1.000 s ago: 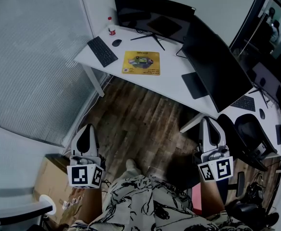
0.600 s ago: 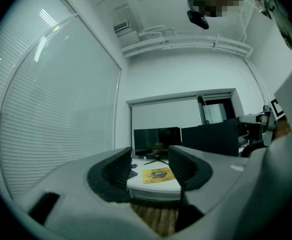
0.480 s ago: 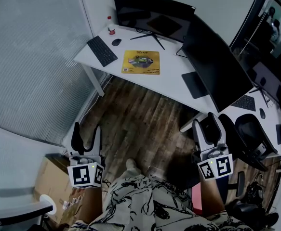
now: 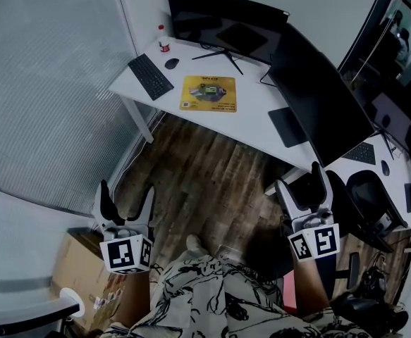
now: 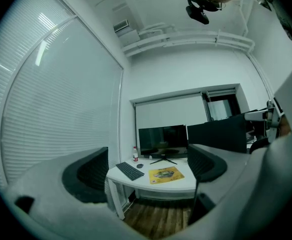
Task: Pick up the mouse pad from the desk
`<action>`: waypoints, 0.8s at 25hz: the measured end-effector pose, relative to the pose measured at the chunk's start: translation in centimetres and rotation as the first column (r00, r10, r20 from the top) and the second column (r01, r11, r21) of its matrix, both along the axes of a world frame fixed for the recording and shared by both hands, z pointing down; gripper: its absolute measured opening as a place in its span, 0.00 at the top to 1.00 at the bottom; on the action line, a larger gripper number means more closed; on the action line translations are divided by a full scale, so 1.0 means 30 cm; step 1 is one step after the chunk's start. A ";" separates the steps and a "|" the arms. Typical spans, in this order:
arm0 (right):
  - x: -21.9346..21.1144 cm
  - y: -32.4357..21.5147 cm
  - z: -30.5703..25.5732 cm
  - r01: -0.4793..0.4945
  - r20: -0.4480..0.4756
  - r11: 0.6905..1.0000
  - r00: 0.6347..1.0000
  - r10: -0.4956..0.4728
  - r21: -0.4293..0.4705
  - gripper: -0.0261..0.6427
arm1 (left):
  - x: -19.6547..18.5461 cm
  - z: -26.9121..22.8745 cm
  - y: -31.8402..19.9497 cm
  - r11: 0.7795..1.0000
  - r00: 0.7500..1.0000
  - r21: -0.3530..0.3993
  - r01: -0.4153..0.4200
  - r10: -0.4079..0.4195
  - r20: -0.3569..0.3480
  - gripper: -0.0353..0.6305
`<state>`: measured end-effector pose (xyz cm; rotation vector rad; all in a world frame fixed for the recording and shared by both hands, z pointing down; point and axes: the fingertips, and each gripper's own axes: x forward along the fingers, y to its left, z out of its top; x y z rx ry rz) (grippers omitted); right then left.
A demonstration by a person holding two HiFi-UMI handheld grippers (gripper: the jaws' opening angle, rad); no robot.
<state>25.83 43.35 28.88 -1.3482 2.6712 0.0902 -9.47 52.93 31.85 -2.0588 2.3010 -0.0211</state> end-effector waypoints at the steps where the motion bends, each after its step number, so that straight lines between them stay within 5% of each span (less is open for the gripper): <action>1: -0.010 -0.006 0.001 0.001 -0.004 1.000 1.000 -0.001 0.000 0.32 | -0.008 -0.002 -0.008 1.000 1.000 0.002 0.000 0.000 0.001 0.22; 20: -0.199 -0.121 0.012 -0.069 0.012 0.998 0.998 0.069 -0.002 0.30 | -0.212 0.018 -0.205 0.996 0.996 0.012 -0.086 0.086 0.002 0.20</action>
